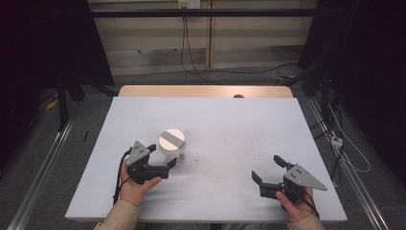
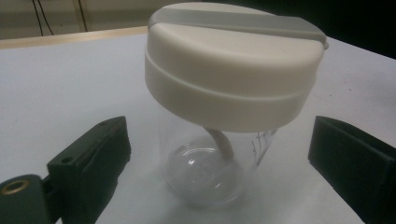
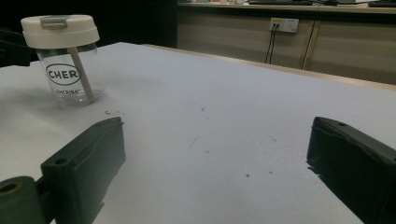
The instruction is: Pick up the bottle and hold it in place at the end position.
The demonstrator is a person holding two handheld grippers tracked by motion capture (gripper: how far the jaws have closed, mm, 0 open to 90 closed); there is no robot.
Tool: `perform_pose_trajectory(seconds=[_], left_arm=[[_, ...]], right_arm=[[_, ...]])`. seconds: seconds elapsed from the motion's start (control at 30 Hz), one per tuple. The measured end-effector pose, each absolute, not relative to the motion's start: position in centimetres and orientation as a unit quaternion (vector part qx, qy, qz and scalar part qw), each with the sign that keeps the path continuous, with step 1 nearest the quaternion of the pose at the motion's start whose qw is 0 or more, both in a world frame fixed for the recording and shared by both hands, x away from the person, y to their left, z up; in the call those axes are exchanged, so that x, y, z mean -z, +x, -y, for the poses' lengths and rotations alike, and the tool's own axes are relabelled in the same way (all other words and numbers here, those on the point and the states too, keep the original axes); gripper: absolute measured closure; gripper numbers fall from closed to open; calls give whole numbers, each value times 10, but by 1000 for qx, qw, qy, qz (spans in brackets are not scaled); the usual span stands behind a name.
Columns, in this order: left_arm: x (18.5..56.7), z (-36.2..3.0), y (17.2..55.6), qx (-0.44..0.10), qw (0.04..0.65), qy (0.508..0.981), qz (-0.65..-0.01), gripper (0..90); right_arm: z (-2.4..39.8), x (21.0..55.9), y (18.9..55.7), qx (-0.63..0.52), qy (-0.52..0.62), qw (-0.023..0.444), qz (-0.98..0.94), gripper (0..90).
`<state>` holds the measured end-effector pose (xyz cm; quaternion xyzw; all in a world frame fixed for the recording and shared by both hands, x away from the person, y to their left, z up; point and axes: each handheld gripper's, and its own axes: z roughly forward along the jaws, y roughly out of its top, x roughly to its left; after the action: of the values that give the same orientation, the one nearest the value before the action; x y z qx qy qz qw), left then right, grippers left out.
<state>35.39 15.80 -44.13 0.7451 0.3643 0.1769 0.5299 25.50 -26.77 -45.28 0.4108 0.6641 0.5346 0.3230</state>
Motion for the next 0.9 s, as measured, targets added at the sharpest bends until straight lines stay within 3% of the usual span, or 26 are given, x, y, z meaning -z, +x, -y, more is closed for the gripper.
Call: perform_pose_trajectory(seconds=[0.9], left_arm=[[450,-129,370,-194,509,742,-392,98]], right_arm=[[267,452,255,-536,409,323,-664,45]])
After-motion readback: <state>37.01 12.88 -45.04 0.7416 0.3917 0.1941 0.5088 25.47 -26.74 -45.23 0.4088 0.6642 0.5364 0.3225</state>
